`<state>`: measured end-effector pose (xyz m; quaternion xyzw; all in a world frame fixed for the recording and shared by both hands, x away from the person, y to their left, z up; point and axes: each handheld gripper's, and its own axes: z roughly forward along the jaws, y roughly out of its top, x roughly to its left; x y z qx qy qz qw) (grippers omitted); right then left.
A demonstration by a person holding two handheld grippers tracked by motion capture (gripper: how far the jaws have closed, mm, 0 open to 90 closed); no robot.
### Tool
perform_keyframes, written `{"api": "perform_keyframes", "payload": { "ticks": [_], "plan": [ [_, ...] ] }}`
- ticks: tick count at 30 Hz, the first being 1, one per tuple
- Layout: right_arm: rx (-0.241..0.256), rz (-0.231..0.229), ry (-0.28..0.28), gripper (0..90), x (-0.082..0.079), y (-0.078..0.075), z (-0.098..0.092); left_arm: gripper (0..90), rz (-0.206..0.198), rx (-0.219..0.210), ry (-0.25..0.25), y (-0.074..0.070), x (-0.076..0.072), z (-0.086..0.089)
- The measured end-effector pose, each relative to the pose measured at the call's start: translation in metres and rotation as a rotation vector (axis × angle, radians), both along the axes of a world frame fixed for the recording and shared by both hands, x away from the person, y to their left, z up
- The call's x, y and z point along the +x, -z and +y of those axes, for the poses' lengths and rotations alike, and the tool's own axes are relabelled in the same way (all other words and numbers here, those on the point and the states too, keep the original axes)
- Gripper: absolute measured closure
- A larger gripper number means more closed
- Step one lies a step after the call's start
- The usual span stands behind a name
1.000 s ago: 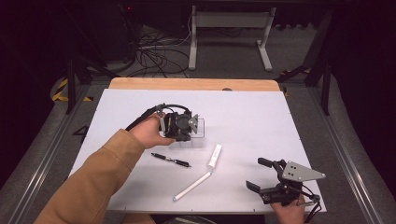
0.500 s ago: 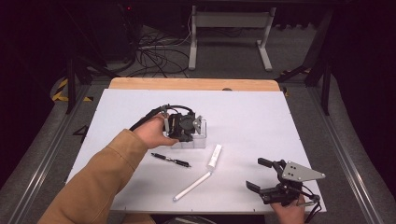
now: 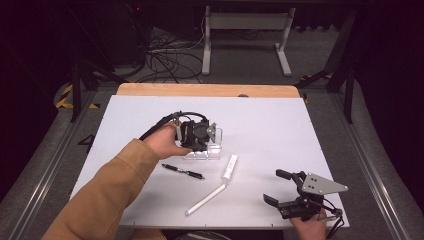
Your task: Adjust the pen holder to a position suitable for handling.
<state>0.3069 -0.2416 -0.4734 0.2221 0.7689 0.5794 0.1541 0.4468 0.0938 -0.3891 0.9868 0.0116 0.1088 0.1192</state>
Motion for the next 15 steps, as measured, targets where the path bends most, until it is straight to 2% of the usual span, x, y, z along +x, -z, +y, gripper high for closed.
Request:
{"api": "perform_keyframes", "payload": {
  "ticks": [15],
  "plan": [
    [-0.001,0.001,-0.007,9.8,0.0001,0.0002,0.0006,85.0,0.01,-0.017,-0.032,-0.0002,0.0039,0.0002]
  ]
}}
